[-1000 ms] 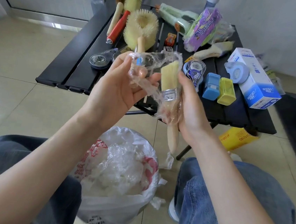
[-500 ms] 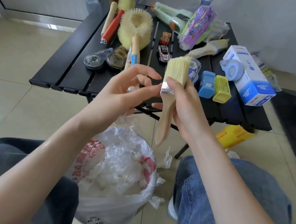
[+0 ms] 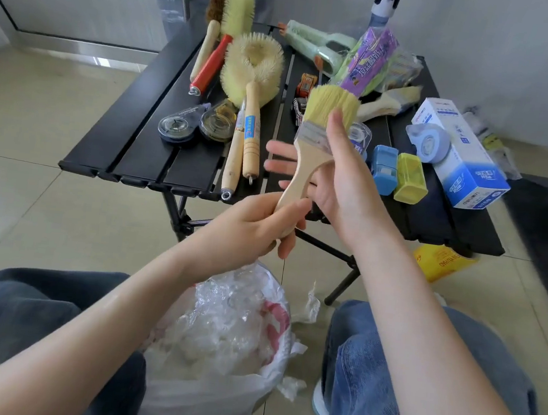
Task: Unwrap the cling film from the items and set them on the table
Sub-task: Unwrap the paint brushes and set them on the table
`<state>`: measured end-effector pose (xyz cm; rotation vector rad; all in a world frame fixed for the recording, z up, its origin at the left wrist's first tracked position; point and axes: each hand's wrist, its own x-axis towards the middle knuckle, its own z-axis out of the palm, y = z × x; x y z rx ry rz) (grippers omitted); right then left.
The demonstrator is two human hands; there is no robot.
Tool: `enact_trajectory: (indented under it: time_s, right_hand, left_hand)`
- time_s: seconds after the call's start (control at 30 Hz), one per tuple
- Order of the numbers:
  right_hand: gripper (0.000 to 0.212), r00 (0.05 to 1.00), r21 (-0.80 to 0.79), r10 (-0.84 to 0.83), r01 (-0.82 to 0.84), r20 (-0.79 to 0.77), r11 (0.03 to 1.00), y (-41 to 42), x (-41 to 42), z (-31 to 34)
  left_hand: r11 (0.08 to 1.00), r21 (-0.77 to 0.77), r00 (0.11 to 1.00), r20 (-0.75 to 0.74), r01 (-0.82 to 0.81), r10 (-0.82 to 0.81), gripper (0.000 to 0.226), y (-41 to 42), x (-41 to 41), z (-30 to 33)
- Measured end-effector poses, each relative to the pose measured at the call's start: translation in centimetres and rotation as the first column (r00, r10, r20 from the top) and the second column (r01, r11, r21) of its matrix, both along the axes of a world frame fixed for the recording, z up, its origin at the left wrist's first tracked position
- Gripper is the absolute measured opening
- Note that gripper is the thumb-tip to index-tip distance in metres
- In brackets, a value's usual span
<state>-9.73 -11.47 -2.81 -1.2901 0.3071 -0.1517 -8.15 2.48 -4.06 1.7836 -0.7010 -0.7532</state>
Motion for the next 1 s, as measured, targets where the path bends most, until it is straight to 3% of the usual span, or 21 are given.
enact_trajectory:
  time_s: [0.1,0.17,0.3,0.43,0.6,0.83,1.0]
  right_hand:
    - [0.049,0.996,-0.059,0.000,-0.006,-0.090,0.998,-0.3,-0.3,-0.2]
    - [0.058,0.992,-0.203,-0.070,0.047,-0.104,0.978,-0.3,-0.8,-0.8]
    - [0.055,0.993,-0.436,-0.106,0.074,-0.050,0.897,0.4,-1.1,-1.5]
    - [0.047,0.987,-0.593,-0.162,0.130,-0.002,0.795,0.9,-0.4,-2.0]
    - [0.041,0.976,-0.659,-0.211,0.188,0.046,0.729,0.3,0.9,-1.7]
    - [0.045,0.974,-0.797,-0.206,0.195,0.090,0.571,0.1,2.1,-2.3]
    - [0.050,0.983,-0.891,-0.156,0.153,0.094,0.428,1.0,2.3,-2.7]
  left_hand:
    - [0.996,0.012,0.992,0.095,-0.088,0.087,0.039,-0.5,0.3,-0.3]
    - [0.989,0.007,0.977,0.155,-0.150,0.147,0.043,-0.9,0.6,-0.6]
    - [0.963,0.085,0.951,0.203,-0.255,0.234,0.049,-1.6,0.8,-1.3]
    - [0.947,0.162,0.891,0.410,-0.279,0.193,0.041,-2.0,1.2,-1.7]
    - [0.977,0.076,0.854,0.502,-0.198,0.134,0.015,-1.7,1.7,-0.9]
    - [0.974,-0.075,0.875,0.429,-0.215,0.226,0.014,0.0,3.2,-0.4]
    - [0.965,-0.134,0.799,0.541,-0.227,0.263,0.016,1.1,3.1,-0.3]
